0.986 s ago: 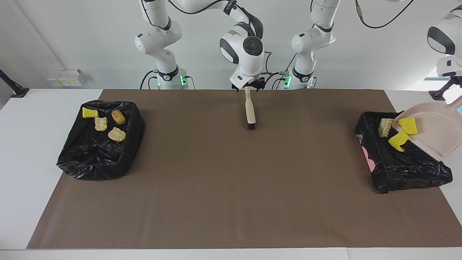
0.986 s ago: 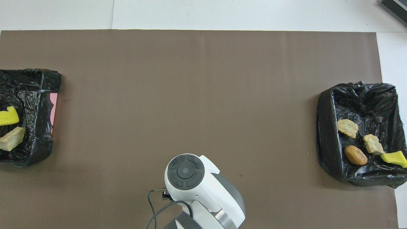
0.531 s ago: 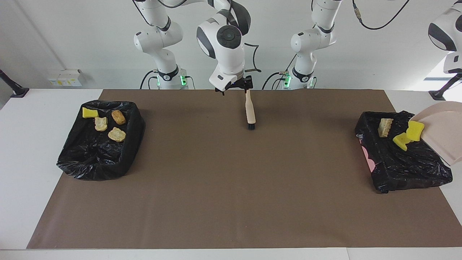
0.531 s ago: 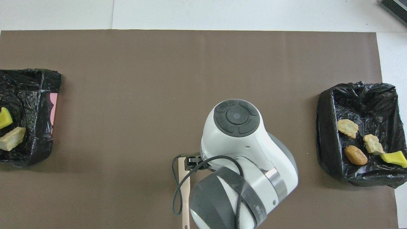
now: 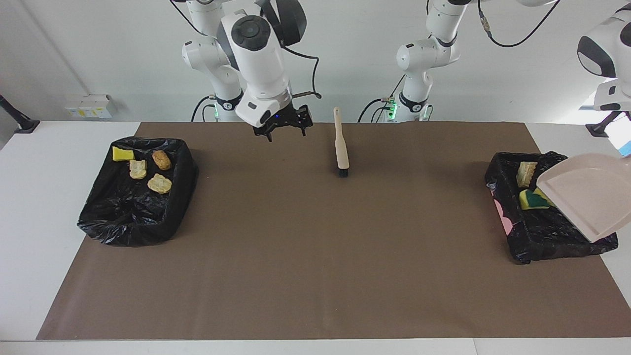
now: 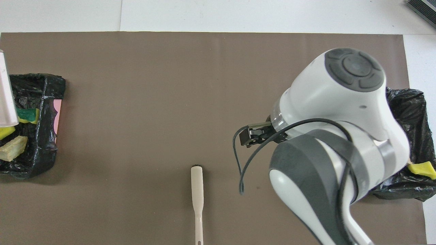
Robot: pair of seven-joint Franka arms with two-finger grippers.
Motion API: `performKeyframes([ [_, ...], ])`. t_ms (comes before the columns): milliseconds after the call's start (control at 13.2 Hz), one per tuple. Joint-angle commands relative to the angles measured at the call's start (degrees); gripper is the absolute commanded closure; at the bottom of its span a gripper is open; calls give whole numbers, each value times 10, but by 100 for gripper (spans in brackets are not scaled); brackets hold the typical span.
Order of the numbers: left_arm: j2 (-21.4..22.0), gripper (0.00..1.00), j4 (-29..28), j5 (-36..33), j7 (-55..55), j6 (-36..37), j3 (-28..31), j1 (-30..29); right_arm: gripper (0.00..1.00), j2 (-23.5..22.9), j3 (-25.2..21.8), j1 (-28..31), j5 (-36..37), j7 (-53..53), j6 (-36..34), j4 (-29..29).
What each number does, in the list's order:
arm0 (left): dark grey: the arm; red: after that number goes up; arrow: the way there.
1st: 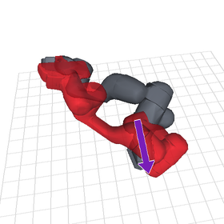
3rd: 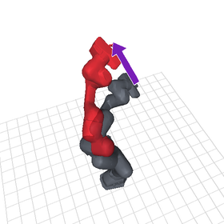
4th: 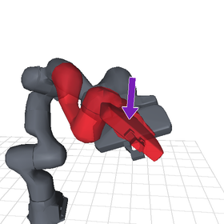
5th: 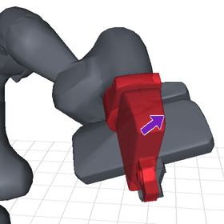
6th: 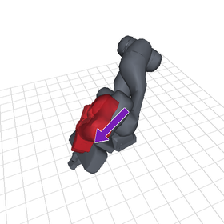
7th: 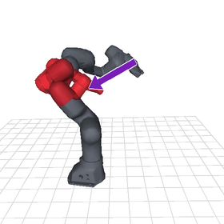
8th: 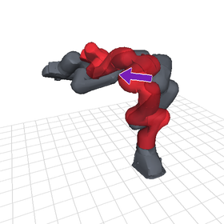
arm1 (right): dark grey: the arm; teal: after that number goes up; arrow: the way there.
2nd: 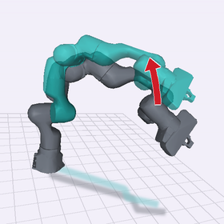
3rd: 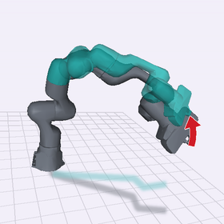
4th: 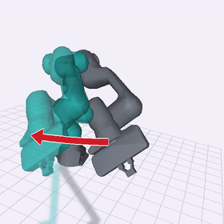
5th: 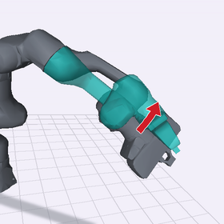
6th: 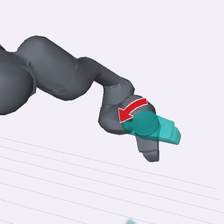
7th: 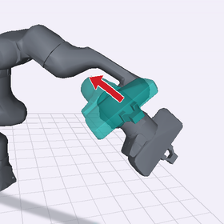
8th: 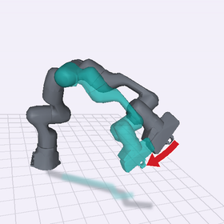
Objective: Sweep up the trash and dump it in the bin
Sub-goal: 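Lift the empty dustpan away from the bin with the left gripper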
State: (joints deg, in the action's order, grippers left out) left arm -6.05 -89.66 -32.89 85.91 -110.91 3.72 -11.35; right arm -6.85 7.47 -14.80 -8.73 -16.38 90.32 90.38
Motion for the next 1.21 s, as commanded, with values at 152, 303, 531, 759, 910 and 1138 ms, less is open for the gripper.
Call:
performKeyframes([
  [152, 25, 100, 11, 114, -20, 54, 5, 3, 0, 6, 4, 68, 62, 66, -37, -28],
  [303, 38, 100, 0, 236, -116, 96, 8, 3, 0, 10, 4, 102, 72, 88, -36, -28],
  [531, 67, 100, -45, 251, -309, 131, -2, 57, 0, 11, -3, 144, 76, 97, -30, -28],
  [759, 117, 100, -139, 299, -549, 123, -2, 165, 0, 11, -14, 186, 72, 97, -31, -28],
  [910, 120, 100, -162, 319, -678, 111, -3, 244, 0, 18, -36, 189, 74, 109, -31, -33],
  [1138, 113, 100, -197, 357, -840, 43, -3, 345, 0, 32, -45, 210, 75, 126, -30, -29],
])
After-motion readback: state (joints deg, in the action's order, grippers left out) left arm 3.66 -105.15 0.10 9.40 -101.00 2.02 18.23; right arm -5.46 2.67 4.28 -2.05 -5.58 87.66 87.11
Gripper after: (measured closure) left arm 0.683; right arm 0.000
